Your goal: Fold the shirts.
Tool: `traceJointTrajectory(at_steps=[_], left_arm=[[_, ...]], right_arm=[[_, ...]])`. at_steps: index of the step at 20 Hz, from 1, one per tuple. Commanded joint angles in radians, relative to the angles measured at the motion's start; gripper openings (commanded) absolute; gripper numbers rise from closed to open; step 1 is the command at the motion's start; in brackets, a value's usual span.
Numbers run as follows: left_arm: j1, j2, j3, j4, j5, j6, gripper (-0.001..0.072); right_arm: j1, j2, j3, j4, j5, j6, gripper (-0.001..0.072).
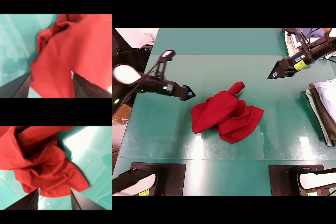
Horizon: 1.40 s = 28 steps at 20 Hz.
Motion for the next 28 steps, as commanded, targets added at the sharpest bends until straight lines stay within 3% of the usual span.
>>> traceJointTrajectory(at_steps=[1,4,9,11,13,14,15,20,25,28], left_arm=[[0.000,-0.287,0.127,-0.042,-0.072,0.068,0.0592],[-0.001,-0.436,0.177,-0.120,-0.142,0.078,0.0591],[-0.003,-0.462,0.175,-0.140,-0.123,0.094,0.0589],[-0.019,-0.462,0.175,-0.133,-0.120,0.102,0.0480],[-0.043,-0.462,0.175,-0.132,-0.084,0.112,0.0478],[-0.046,-0.461,0.176,-0.133,-0.058,0.112,0.0334],[-0.045,-0.460,0.176,-0.134,-0.042,0.112,0.0025],[0.031,-0.443,0.316,-0.123,-0.130,0.030,0.0023],[0.102,-0.316,0.418,-0.123,-0.122,0.034,0.0024],[0.099,-0.291,0.418,-0.122,-0.133,0.033,0.0024]], right_arm=[[-0.005,0.024,0.003,-0.007,0.023,0.002,0.0439],[-0.006,0.054,0.003,-0.008,0.019,0.002,0.0439],[-0.008,0.074,0.003,-0.010,0.018,0.003,0.0438],[-0.008,0.074,0.003,-0.009,0.005,0.010,0.0438],[-0.008,0.074,0.003,-0.009,-0.007,0.010,0.0438],[-0.008,0.074,0.003,-0.014,-0.006,0.010,0.0437],[-0.008,0.075,0.003,-0.038,-0.002,0.018,0.0438],[-0.013,0.124,-0.143,-0.085,-0.021,0.028,0.0438],[-0.066,0.286,-0.653,-0.078,-0.363,0.027,0.0438],[-0.073,0.285,-0.872,-0.018,-0.510,0.023,0.0451]])
